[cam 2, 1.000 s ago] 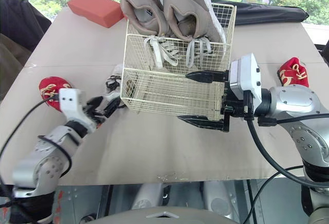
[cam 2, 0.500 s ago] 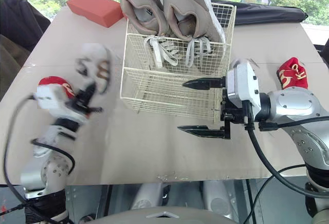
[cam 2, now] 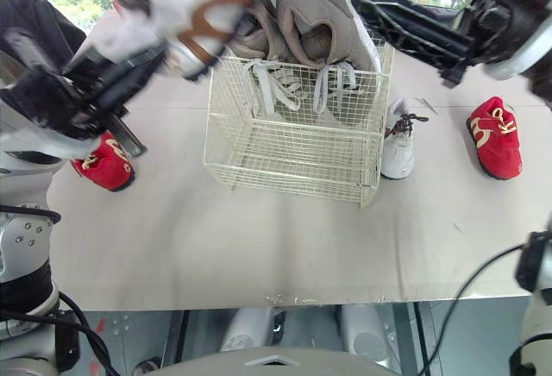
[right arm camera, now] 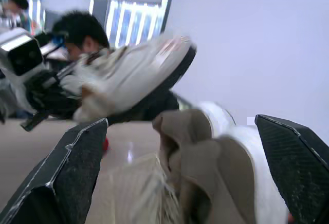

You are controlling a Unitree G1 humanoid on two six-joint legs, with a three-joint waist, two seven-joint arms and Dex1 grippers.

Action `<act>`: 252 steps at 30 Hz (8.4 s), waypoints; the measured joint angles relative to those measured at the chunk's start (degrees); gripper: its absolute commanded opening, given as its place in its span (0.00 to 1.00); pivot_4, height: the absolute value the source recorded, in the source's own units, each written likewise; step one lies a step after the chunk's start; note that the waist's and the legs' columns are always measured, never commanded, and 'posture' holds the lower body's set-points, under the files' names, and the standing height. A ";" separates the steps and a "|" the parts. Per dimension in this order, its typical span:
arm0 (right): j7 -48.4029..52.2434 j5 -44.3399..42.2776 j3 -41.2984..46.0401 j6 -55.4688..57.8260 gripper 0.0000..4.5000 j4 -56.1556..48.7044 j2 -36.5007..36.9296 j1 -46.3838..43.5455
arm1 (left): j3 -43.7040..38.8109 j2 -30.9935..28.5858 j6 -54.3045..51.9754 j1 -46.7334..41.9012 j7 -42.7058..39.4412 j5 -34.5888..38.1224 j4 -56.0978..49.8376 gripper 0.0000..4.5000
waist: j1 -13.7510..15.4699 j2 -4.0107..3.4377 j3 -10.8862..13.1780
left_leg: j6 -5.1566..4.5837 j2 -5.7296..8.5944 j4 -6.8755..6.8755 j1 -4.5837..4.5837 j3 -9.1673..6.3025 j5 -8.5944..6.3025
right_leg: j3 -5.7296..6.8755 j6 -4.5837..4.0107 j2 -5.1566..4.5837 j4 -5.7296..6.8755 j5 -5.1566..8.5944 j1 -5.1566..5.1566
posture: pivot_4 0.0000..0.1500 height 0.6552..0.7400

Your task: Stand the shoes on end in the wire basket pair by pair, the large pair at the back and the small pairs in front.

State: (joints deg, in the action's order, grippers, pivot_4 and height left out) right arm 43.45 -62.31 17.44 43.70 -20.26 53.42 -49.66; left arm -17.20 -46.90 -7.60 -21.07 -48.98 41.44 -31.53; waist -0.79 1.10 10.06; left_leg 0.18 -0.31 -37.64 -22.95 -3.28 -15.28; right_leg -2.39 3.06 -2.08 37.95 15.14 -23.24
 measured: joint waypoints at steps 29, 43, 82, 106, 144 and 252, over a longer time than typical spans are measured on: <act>16.34 6.09 -45.45 48.46 0.89 18.85 -9.71 -35.86 | 24.51 7.55 25.48 -25.37 -43.20 -18.88 36.95 0.03 | -1.46 -0.20 0.07 | -0.03 0.01 -0.73 -0.89 -0.17 0.00 | 0.24 0.01 0.09 0.53 0.00 -0.72 | 1.00 1.00; 29.92 18.15 -56.87 38.56 0.00 18.21 -5.62 -37.77 | 25.84 10.11 26.96 -25.38 -41.85 -19.45 37.62 0.03 | -1.53 -0.20 0.07 | -0.03 0.02 -0.89 -0.90 -0.21 -0.01 | 0.19 0.01 0.09 0.87 0.00 -0.86 | 1.00 1.00; -17.25 58.11 -30.48 -63.60 0.00 31.66 -57.25 6.69 | -7.33 19.62 -14.10 40.47 10.76 14.96 -10.95 0.99 | -1.45 0.14 -0.23 | 0.27 0.01 -0.63 0.24 -0.18 0.15 | -0.32 0.05 0.08 0.98 0.00 -0.12 | 1.00 1.00; -13.46 57.38 -31.71 -70.47 0.99 41.87 -60.05 12.38 | -7.25 22.29 -6.95 46.56 12.96 12.03 -12.92 1.00 | -2.26 0.75 -0.97 | 0.11 -0.30 0.44 3.15 -0.19 0.01 | -0.61 -0.54 -0.01 -0.13 0.21 2.65 | 1.00 1.00; -13.95 17.74 -9.22 17.46 0.99 22.29 -1.24 15.71 | 13.84 8.13 -27.56 15.84 20.52 21.74 -16.73 1.00 | -0.74 -0.48 -0.06 | 0.05 0.02 0.23 0.49 -0.17 0.01 | -0.06 -0.23 0.15 -0.19 0.08 0.48 | 1.00 1.00; 14.90 12.29 -19.02 -17.91 0.99 -7.68 -15.46 21.45 | -13.59 28.99 -28.26 27.20 73.06 -3.27 -0.14 1.00 | 0.22 -0.03 -0.29 | 0.07 0.02 0.20 0.95 -0.27 0.02 | -0.01 -0.14 0.10 0.09 0.08 0.77 | 1.00 1.00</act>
State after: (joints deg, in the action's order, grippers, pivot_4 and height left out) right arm 58.35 -50.02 -1.58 25.79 -27.94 37.96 -28.21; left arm -30.79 -17.92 -35.86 6.13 24.08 38.17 -31.67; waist -0.57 1.07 9.77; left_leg 0.25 -0.29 -37.45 -22.00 -3.55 -15.26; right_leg -2.41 2.92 -1.98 38.04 15.22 -22.47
